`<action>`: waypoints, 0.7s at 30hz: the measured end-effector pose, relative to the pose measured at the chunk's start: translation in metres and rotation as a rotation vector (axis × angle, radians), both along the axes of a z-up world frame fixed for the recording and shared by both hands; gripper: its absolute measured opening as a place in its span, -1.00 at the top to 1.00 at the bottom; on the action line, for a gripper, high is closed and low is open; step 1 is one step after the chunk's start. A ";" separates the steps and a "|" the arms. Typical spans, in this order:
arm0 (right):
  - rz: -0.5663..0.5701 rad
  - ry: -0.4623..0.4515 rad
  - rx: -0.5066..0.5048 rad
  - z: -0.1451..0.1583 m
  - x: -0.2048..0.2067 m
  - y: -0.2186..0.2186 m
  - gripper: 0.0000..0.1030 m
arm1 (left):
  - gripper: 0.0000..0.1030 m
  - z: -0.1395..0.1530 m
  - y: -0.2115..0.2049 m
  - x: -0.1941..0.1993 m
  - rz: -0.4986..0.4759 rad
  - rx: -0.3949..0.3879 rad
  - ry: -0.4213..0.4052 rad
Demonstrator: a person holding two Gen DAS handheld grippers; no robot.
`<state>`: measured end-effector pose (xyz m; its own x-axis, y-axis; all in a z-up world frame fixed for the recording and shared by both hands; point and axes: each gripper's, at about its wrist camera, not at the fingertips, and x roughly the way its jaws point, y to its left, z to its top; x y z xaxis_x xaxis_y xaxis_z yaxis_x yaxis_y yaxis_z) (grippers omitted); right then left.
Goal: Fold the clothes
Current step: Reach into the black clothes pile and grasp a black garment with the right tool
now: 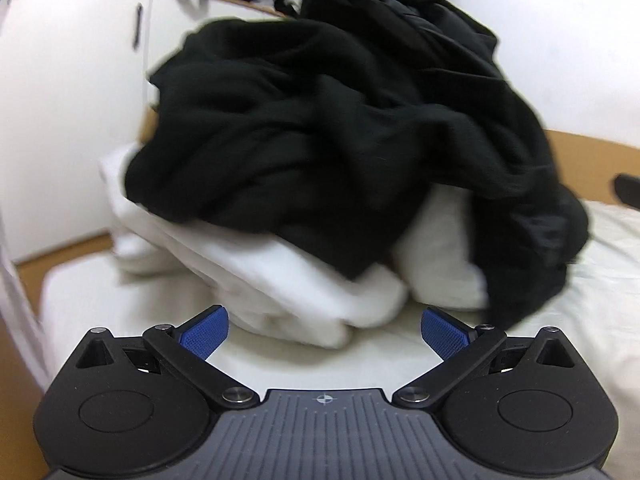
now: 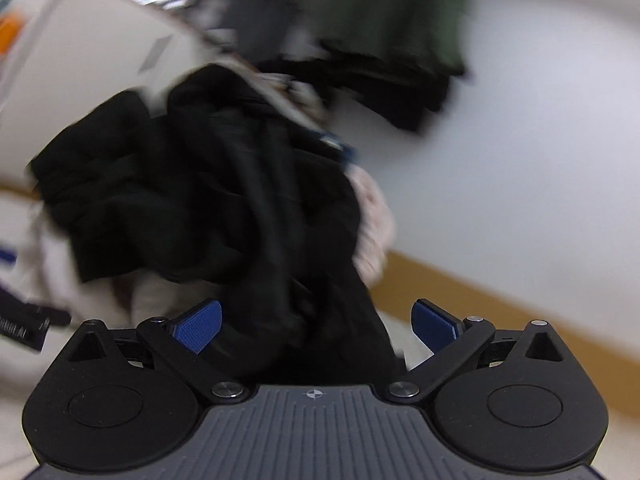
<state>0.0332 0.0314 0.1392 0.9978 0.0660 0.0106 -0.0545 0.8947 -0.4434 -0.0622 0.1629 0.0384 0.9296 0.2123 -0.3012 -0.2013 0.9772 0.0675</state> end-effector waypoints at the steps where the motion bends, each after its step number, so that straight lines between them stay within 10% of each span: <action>1: 0.029 -0.016 -0.089 -0.001 0.003 0.018 -0.90 | -0.98 0.001 0.004 0.000 0.022 0.028 -0.022; 12: 0.065 -0.026 -0.405 -0.042 0.060 0.095 -0.53 | -0.93 0.011 0.020 -0.011 0.058 0.113 -0.169; 14: 0.043 -0.019 -0.368 -0.044 0.062 0.096 -0.25 | -0.88 0.012 0.015 -0.015 0.062 0.161 -0.202; 16: 0.011 -0.017 -0.314 -0.045 0.064 0.094 0.65 | -0.84 0.014 0.013 -0.019 0.046 0.170 -0.213; 21: -0.005 -0.042 -0.139 -0.023 0.046 0.068 0.82 | -0.98 0.020 0.010 -0.034 -0.023 0.136 -0.298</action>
